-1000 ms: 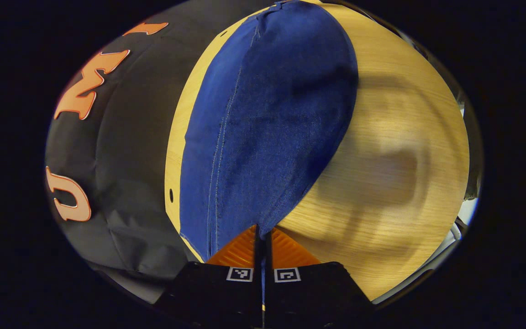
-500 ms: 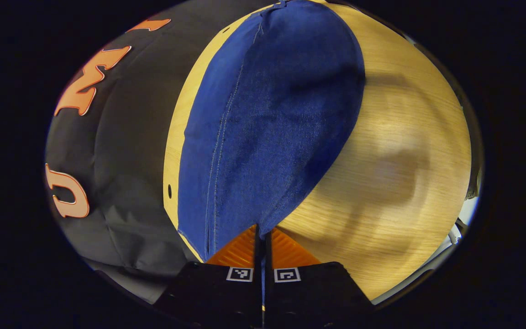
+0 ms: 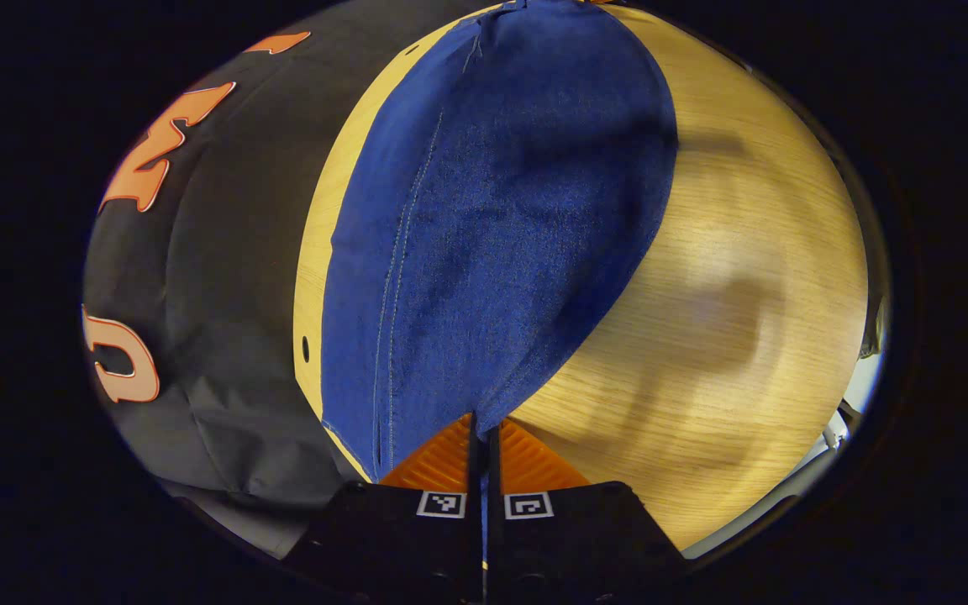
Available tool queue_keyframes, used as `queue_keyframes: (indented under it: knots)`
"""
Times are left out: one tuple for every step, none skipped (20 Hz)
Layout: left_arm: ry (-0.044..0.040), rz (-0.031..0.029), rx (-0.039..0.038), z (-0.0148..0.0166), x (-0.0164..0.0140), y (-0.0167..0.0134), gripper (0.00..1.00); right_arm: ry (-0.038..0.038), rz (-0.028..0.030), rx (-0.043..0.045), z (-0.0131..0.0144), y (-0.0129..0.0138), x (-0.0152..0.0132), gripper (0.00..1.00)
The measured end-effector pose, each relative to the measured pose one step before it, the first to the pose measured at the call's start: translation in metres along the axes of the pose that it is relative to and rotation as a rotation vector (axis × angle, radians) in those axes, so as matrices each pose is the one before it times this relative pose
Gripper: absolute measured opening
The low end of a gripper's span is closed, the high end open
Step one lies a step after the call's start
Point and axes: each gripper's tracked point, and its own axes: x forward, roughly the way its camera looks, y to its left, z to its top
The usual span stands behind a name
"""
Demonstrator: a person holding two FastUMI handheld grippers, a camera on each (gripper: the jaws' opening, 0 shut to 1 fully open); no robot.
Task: Grasp the waist and the cuffs of the jeans and fold them to make the two legs overlap; first hold the waist and fold one-third of the jeans toward the cuffs, then hold the cuffs and fold the remaining one-third in the same direction to finish folding.
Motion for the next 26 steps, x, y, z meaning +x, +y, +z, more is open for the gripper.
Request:
queue_keyframes:
  knots:
    - [0.00156,-0.00318,0.00185,0.00025,0.00059,-0.00004,0.03,-0.0032,-0.00826,-0.00382,0.00146,-0.00483,0.00336,0.96]
    - [-0.00049,-0.00185,0.00226,0.00005,-0.00035,0.00011,0.02,-0.0027,-0.00289,-0.00778,0.00167,-0.00274,0.00282,0.96]
    - [-0.00033,-0.00298,0.00252,0.00053,0.00005,-0.00048,0.03,-0.00833,-0.01005,-0.01112,0.00273,-0.00499,0.00359,0.96]
    - [-0.00083,-0.00205,0.0021,-0.00033,0.00042,0.00062,0.02,-0.00389,-0.00496,-0.00465,0.00151,-0.00316,0.00374,0.96]
    - [-0.00086,-0.00181,0.00077,0.00135,0.00034,0.00012,0.02,0.00038,-0.00048,0.00286,-0.00085,-0.0025,0.00422,0.95]
    - [-0.00033,-0.00142,-0.00207,-0.00062,-0.00013,-0.00024,0.02,0.00113,0.01463,0.01322,0.00004,0.00206,0.00026,0.94]
    - [-0.00142,-0.00184,-0.00185,0.00117,0.00031,0.0003,0.02,0.00064,0.02089,0.01755,0.00079,0.00508,0.00287,0.91]
    - [-0.00178,-0.00103,-0.00131,-0.00042,0.00023,0.00033,0.03,0.00499,0.03554,0.01025,-0.00297,0.00814,0.00448,0.8]
    - [-0.00268,-0.00151,0.00096,0.00028,0.00042,-0.00011,0.02,-0.00111,0.01093,-0.00149,0.00104,0.00326,0.00335,0.62]
    - [0.00001,-0.00471,-0.00138,-0.00013,0.00004,-0.0003,0.02,0.00274,-0.00043,-0.0107,-0.00158,0.00206,0.0034,0.45]
    - [-0.00166,-0.00279,-0.00231,0.00061,-0.00023,-0.00015,0.02,-0.00894,-0.02188,-0.00205,0.00038,-0.00379,-0.00486,0.27]
    - [0.00039,-0.00374,-0.0028,-0.00073,-0.00074,0.00054,0.02,-0.00025,0.01385,0.01306,0.0011,0.00334,0.00339,0.09]
    - [-0.00337,-0.00491,-0.00297,0.00139,-0.00082,-0.00022,0.03,-0.00035,0.02004,0.01688,-0.00209,0.00186,0.0057,0.03]
    - [-0.00014,-0.00437,-0.00119,-0.00087,0.0007,-0.00017,0.03,-0.00478,0.01559,0.01314,0.00049,0.00153,-0.00934,0.03]
    - [0.00276,-0.00448,0.00089,0.00035,-0.00097,0.00025,0.03,-0.00155,0.02007,0.00699,-0.00068,-0.00111,0.0013,0.02]
    - [0.00393,-0.00374,0.00396,-0.00076,-0.00148,-0.00033,0.02,-0.0071,0.0227,0.01298,-0.00117,-0.00205,-0.00197,0.02]
    - [0.00393,-0.0047,0.0035,0.00106,-0.00048,0.00039,0.02,-0.01226,0.02196,0.01866,0.00165,-0.00157,-0.00479,0.02]
    - [0.0044,-0.00641,-0.00089,0.00024,0.00086,-0.00022,0.03,-0.01259,0.01171,0.01953,0.00084,-0.00454,-0.00497,0.02]
    - [0.00348,-0.01205,-0.00465,0.00177,0.00117,-0.00133,0.02,-0.01109,0.01319,0.01615,0.00011,-0.00479,-0.00664,0.02]
    - [0.00235,-0.01117,-0.00021,0.00113,0.00088,-0.00024,0.02,-0.01883,0.00781,0.01394,-0.0003,-0.00701,-0.00562,0.05]
    - [0.00522,-0.00885,0.00583,0.00242,-0.00043,0.0012,0.02,-0.01362,0.01186,0.01266,0.00048,-0.00616,-0.00493,0.02]
    - [-0.0021,-0.00844,0.00947,0.00379,-0.00054,0.00056,0.02,-0.00982,0.01533,0.01362,-0.00033,-0.00622,-0.00626,0.02]
    - [-0.00713,-0.00895,-0.00474,0.00503,-0.00218,0.00184,0.02,-0.00332,0.01795,0.02199,0.00036,-0.00864,-0.00668,0.02]
    - [-0.00825,-0.02427,-0.00878,0.00005,0.00151,-0.00201,0.02,0.00023,0.00795,0.01815,0.00007,-0.00858,-0.0043,0.02]
    - [-0.01413,-0.02179,-0.0079,0.00189,0.00129,0.00139,0.03,0.00893,0.02038,0.03205,0.00059,-0.00932,-0.00458,0.02]
    - [-0.01503,-0.0205,-0.00968,0.00096,-0.00114,-0.00087,0.03,0.00703,0.00479,0.02877,0.0029,-0.00858,-0.00374,0.02]
